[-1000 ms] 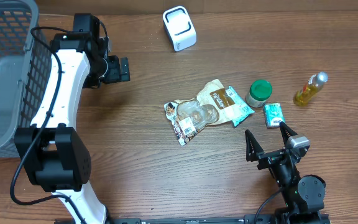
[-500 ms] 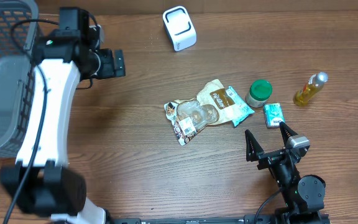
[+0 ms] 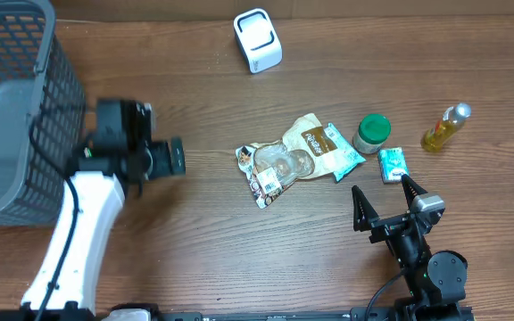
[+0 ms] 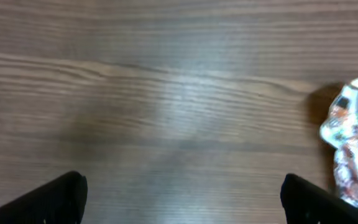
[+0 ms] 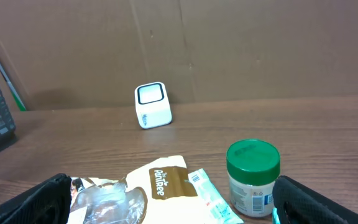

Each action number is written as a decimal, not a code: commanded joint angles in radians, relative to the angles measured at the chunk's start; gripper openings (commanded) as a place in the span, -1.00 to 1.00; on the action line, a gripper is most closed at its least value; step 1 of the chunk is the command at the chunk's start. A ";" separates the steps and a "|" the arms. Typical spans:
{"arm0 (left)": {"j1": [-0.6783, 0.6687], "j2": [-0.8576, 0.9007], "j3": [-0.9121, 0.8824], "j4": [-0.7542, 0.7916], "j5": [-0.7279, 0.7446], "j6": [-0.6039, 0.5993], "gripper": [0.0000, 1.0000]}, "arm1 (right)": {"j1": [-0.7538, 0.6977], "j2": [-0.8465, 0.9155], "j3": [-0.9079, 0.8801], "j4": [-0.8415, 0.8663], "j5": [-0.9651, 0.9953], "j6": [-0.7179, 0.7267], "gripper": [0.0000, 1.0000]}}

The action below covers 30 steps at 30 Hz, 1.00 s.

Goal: Scan the item barcode

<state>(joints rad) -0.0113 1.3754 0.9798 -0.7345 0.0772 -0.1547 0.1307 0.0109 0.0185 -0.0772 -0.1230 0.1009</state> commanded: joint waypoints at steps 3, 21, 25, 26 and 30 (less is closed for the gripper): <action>-0.002 -0.140 -0.300 0.302 -0.002 -0.003 0.99 | -0.004 -0.008 -0.011 0.004 0.009 0.004 1.00; -0.002 -0.480 -0.795 0.799 -0.029 -0.003 0.99 | -0.004 -0.008 -0.011 0.004 0.009 0.004 1.00; -0.002 -0.583 -0.880 0.808 -0.028 -0.019 0.99 | -0.004 -0.008 -0.011 0.004 0.010 0.004 1.00; -0.002 -0.615 -0.910 0.827 -0.029 -0.032 0.99 | -0.004 -0.008 -0.011 0.004 0.009 0.004 1.00; -0.002 -0.732 -0.975 0.872 -0.033 -0.067 0.99 | -0.004 -0.008 -0.011 0.004 0.009 0.004 1.00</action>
<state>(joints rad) -0.0113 0.7101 0.0292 0.1280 0.0643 -0.1852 0.1307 0.0109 0.0185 -0.0772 -0.1230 0.1005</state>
